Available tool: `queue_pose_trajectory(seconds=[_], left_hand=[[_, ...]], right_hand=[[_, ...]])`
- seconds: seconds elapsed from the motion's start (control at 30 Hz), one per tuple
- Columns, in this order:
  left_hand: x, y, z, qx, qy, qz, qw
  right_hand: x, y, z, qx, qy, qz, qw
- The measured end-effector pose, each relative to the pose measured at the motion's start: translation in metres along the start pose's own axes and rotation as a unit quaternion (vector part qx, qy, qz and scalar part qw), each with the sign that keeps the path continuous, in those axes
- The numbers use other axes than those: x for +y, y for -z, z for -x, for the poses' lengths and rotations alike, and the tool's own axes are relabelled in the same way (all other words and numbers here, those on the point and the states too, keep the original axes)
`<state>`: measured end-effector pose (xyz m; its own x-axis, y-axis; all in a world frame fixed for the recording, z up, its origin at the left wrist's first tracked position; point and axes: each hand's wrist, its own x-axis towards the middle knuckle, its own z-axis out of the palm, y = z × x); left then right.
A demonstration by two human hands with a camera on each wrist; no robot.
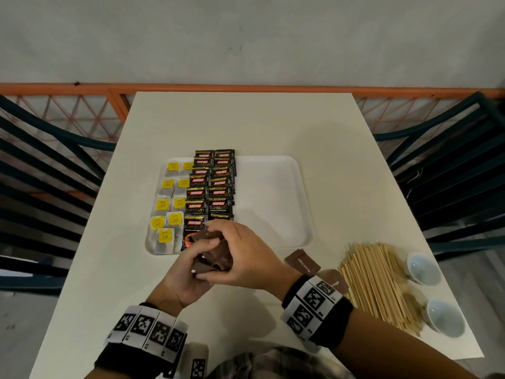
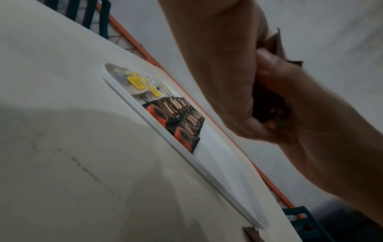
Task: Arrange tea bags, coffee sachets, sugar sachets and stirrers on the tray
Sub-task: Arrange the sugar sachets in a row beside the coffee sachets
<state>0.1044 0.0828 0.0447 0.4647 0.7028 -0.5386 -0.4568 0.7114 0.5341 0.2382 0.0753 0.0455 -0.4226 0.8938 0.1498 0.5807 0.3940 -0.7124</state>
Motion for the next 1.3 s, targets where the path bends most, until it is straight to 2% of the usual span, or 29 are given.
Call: queue_pose_trajectory(seconds=[0.13, 0.23, 0.3, 0.37, 0.43, 0.5, 0.6, 0.7, 0.83, 0.97, 1.0, 1.13, 1.3], left_hand=[[0.013, 0.011, -0.003, -0.03, 0.0, 0.024, 0.999], [0.018, 0.02, -0.006, -0.018, -0.01, -0.021, 1.0], [0.021, 0.022, -0.007, -0.008, -0.011, -0.041, 0.999], [0.023, 0.022, -0.007, 0.007, -0.017, -0.066, 0.998], [0.025, 0.021, -0.007, 0.021, -0.022, -0.087, 0.996], [0.026, 0.025, -0.008, 0.035, -0.006, -0.099, 0.994], [0.025, 0.029, -0.011, 0.028, 0.011, -0.087, 0.996], [0.021, 0.027, -0.017, 0.018, -0.021, -0.035, 0.999], [0.021, 0.019, -0.03, 0.029, -0.041, -0.035, 0.998], [0.025, 0.018, -0.042, 0.057, -0.045, -0.045, 0.996], [0.027, 0.018, -0.044, 0.063, -0.046, -0.045, 0.996], [0.038, 0.021, -0.054, 0.09, -0.07, -0.055, 0.992], [0.051, 0.027, -0.057, 0.12, -0.091, -0.068, 0.986]], right_hand=[[0.004, -0.007, -0.01, -0.039, -0.024, 0.099, 0.994], [0.008, -0.01, -0.013, -0.047, -0.03, 0.123, 0.991], [0.006, -0.008, -0.013, -0.07, -0.066, 0.049, 0.994], [0.004, -0.01, -0.014, -0.05, -0.127, -0.076, 0.988], [0.004, -0.013, -0.015, 0.013, -0.206, -0.201, 0.958], [0.006, -0.016, -0.017, 0.037, -0.267, -0.272, 0.924], [0.014, -0.017, -0.019, 0.05, -0.296, -0.282, 0.911], [0.023, -0.009, -0.023, 0.074, -0.303, -0.278, 0.908], [0.039, 0.005, -0.029, 0.073, -0.31, -0.317, 0.893], [0.063, 0.027, -0.043, 0.099, -0.346, -0.361, 0.86], [0.071, 0.034, -0.047, 0.105, -0.349, -0.355, 0.861], [0.107, 0.056, -0.071, 0.117, -0.343, -0.249, 0.898], [0.146, 0.071, -0.112, 0.124, -0.337, -0.178, 0.916]])
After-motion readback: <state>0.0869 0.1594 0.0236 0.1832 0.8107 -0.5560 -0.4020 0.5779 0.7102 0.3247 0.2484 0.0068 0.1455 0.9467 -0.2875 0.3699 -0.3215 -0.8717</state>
